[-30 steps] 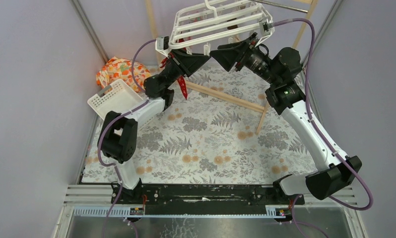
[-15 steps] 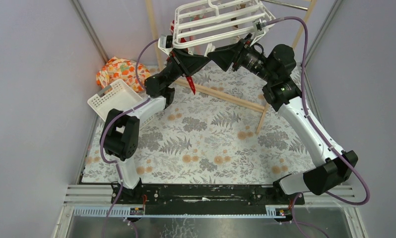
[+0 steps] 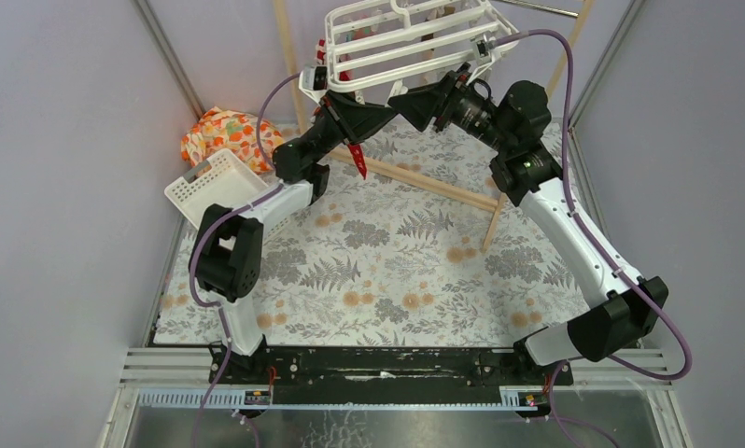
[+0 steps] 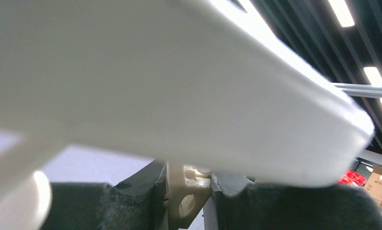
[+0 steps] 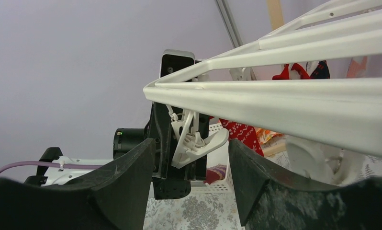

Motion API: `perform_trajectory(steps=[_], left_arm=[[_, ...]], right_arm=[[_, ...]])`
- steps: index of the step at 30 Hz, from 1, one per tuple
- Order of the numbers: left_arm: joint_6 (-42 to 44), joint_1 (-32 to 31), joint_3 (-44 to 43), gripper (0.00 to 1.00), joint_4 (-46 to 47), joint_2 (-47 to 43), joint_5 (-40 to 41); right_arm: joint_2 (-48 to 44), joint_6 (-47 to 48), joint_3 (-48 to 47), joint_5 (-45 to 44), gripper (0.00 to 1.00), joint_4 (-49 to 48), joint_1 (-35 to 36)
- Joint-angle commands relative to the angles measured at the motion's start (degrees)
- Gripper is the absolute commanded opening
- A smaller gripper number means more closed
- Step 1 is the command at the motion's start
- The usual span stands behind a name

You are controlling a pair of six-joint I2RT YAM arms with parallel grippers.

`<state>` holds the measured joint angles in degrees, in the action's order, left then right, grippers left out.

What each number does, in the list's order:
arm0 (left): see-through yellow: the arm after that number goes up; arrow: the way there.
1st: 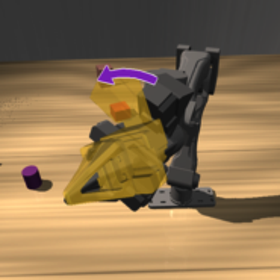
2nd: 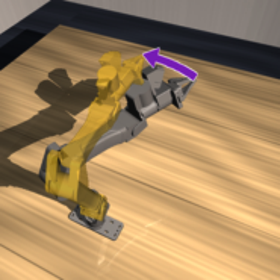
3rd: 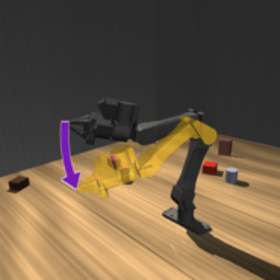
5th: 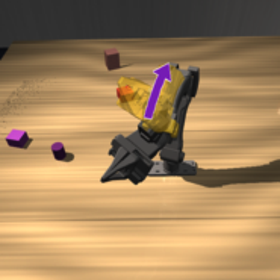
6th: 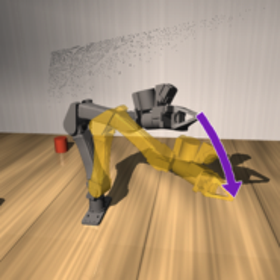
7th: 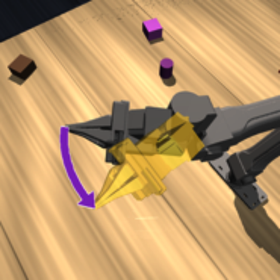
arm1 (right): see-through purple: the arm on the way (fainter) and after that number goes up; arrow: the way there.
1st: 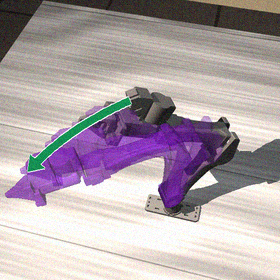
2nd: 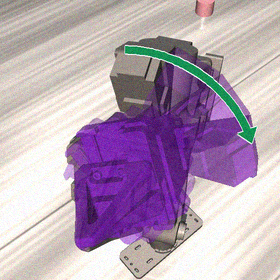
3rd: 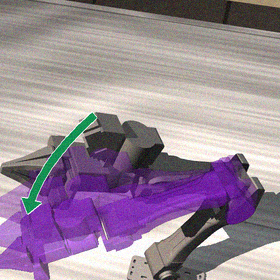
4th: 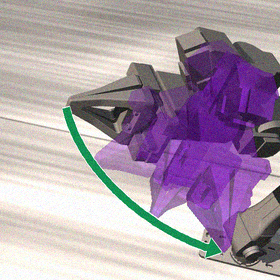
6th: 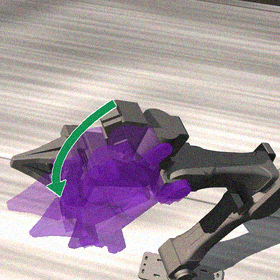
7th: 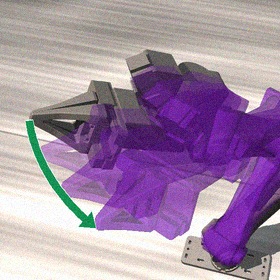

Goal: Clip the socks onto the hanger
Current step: Open the clamp at the hanger.

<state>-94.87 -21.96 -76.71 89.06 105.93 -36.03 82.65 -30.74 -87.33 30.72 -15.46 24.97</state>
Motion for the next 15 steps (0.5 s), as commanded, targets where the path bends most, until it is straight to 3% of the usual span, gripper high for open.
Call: perform_trajectory(steps=[1,15], left_arm=[[-0.28,0.34,-1.2,0.0,3.14,1.38,-1.06],[1.79,0.28,-0.81,0.0,3.05,2.0,-0.97]], right_arm=[[0.04,-0.71,-2.66,-1.53,0.64,-3.23,0.39],[0.91,-0.66,-4.16,-4.68,0.62,-2.43,1.21]])
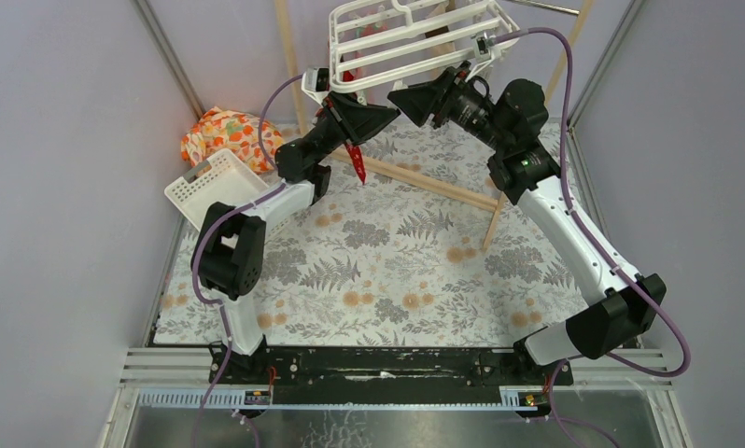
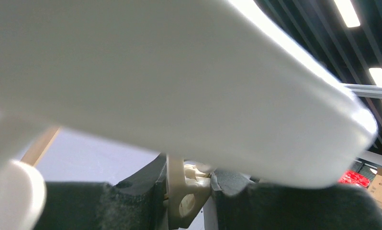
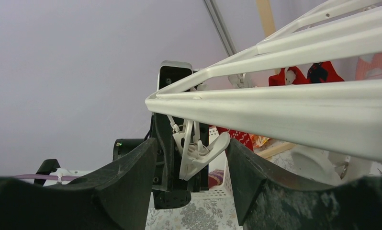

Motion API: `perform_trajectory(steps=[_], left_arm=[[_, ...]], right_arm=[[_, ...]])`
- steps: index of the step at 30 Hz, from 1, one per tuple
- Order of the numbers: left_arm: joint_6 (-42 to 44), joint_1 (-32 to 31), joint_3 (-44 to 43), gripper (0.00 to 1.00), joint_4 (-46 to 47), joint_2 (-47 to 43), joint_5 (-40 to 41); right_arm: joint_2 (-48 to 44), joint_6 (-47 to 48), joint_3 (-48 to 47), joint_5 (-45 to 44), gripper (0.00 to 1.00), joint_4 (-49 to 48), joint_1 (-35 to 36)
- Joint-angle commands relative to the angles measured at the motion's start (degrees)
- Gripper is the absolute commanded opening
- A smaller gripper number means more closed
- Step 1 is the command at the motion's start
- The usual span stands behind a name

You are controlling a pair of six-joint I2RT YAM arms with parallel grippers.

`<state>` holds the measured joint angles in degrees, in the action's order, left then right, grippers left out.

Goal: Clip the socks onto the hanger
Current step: Open the clamp at the hanger.

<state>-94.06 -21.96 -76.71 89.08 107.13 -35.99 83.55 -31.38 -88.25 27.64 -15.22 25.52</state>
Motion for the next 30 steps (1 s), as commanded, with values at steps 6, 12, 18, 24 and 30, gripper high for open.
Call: perform_trajectory(steps=[6,12,18,24,30], left_arm=[[1.16,0.2,-0.54,0.0,3.03,0.89,-1.3],[1.25,-0.04,-0.42,0.0,3.03,1.19,-1.49],[1.0,-0.26,-0.54,0.0,3.03,1.6,-1.72],[1.2,-0.14,-0.16,0.0,3.08,1.48,-1.85],[1.26,-0.18,1.24,0.0,3.21,0.63,-1.84]], right_arm=[[0.62,0.12,-3.92,-2.14,0.59,-2.26,0.85],[1.33,0.28,-4.56,-2.62,0.54,-2.07,1.26],[1.53,0.25,-4.3,-2.84,0.45,-2.53,1.46],[1.02,0.31,-3.54,-3.18,0.24,-3.35,1.55],[0.24,0.23,-1.85,-3.45,0.05,-4.54,1.53]])
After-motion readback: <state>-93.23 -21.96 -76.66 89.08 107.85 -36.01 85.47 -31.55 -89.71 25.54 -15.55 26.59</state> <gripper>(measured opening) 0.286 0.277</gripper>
